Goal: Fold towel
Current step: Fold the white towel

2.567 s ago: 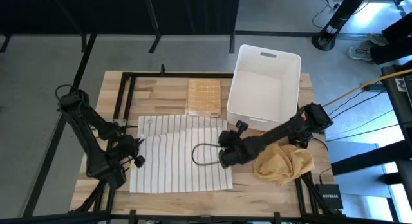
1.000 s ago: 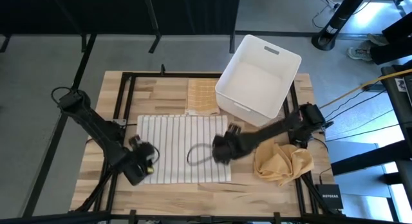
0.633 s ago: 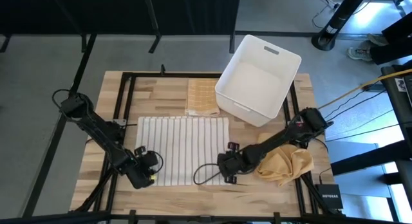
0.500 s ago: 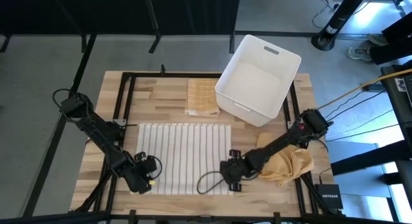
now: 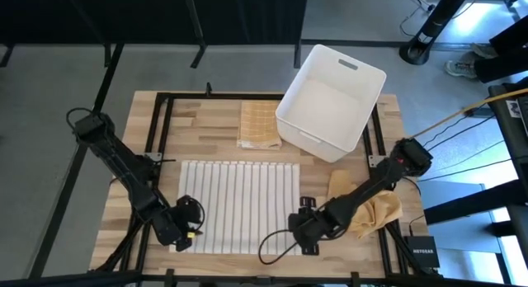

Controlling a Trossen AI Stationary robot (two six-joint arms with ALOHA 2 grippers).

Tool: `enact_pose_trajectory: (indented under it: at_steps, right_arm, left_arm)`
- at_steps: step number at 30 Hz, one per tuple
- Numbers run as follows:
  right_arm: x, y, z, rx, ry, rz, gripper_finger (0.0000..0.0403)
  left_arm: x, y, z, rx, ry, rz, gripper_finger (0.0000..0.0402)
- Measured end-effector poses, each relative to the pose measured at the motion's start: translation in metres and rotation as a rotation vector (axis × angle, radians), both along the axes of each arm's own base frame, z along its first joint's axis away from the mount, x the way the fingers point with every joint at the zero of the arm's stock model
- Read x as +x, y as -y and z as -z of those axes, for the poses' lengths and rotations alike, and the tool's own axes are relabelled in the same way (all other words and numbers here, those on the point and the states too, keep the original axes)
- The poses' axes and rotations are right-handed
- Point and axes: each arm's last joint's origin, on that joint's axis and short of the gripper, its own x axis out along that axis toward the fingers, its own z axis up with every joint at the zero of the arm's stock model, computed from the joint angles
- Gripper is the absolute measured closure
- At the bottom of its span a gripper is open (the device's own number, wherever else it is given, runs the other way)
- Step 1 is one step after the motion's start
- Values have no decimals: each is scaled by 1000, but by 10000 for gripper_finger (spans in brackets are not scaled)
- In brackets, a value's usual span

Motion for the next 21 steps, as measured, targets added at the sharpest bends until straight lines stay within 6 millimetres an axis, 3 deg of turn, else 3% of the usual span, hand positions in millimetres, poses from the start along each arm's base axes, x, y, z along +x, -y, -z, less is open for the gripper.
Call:
enact_pose_trajectory:
  at_steps: [6, 12, 15, 21]
  right_arm:
    - [-7, -30, 8, 58, 120, -90, 139]
    - [-9, -37, 7, -2, 197, -120, 148]
    - [-5, -36, 5, -37, 252, -140, 153]
    - [6, -31, 0, -120, 362, -145, 148]
  left_arm:
    - [3, 22, 0, -45, 73, 99, 231]
    - [15, 36, -2, 55, 282, 136, 231]
    - [35, 32, 3, 245, 425, 120, 231]
    - [80, 10, -13, 402, 587, 210, 194]
